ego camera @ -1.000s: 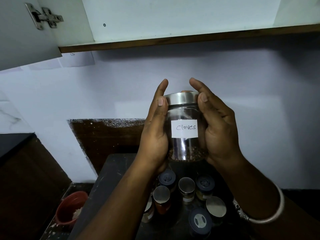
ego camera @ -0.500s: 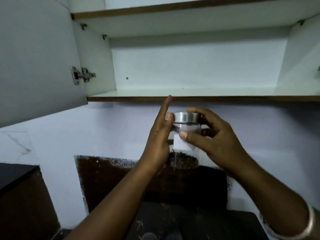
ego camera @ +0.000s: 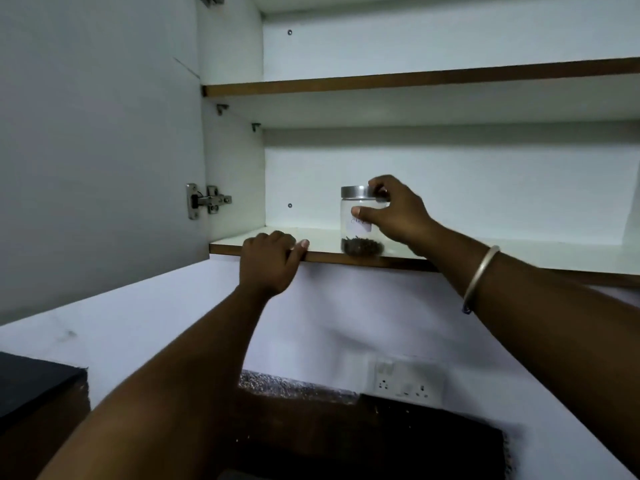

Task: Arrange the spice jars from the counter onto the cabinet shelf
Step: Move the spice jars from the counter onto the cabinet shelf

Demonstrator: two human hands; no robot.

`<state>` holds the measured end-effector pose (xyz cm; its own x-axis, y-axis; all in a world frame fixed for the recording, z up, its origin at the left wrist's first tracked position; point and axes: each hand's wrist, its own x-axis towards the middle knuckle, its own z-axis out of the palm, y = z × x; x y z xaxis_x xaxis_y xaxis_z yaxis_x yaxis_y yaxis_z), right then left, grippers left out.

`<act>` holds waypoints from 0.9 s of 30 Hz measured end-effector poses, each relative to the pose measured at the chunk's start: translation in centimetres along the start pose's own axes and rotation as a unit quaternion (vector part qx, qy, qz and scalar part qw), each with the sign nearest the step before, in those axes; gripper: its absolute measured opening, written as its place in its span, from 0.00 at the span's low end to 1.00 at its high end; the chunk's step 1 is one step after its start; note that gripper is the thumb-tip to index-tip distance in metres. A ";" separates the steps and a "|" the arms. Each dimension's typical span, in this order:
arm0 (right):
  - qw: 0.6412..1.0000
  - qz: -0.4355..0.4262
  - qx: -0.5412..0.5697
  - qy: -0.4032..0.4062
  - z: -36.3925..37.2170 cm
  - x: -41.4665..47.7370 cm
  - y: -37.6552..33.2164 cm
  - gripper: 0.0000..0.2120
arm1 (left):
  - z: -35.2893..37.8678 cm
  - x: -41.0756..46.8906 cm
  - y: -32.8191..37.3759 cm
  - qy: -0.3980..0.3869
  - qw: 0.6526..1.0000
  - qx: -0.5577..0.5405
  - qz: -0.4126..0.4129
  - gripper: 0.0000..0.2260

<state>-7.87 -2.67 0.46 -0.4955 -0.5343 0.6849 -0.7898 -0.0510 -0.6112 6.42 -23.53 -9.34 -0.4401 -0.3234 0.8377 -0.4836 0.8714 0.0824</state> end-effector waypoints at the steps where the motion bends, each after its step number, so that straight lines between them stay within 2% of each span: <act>1: 1.000 0.008 -0.001 -0.005 1.4 1.0 0.5 0.24 | 0.3 -0.1 0.1 0.013 1.000 0.005 0.001 0.27; 8: 0.996 0.026 -0.015 -0.086 11.9 9.8 1.0 0.24 | 3.1 -0.2 -0.8 0.132 0.991 -0.015 0.020 0.19; 11: 0.991 0.047 -0.028 -0.119 15.3 13.0 1.2 0.22 | 4.3 0.0 -1.1 0.187 0.982 -0.005 0.039 0.20; 17: 0.985 0.028 -0.092 -0.144 20.5 18.5 2.0 0.22 | 5.9 0.7 -1.7 0.288 0.955 0.006 0.063 0.22; 23: 0.975 0.013 -0.133 -0.176 23.9 21.3 1.9 0.24 | 6.5 1.0 -1.8 0.313 0.947 0.002 0.074 0.23; 27: 0.975 0.036 -0.111 -0.188 24.1 22.2 2.2 0.24 | 6.7 1.1 -1.8 0.324 0.943 0.002 0.077 0.23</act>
<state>-11.93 -35.01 4.77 -0.4172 -0.8039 0.4238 -0.8379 0.1598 -0.5218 1.80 -27.93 -12.21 0.0496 0.1011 0.9936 -0.4544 0.8882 -0.0677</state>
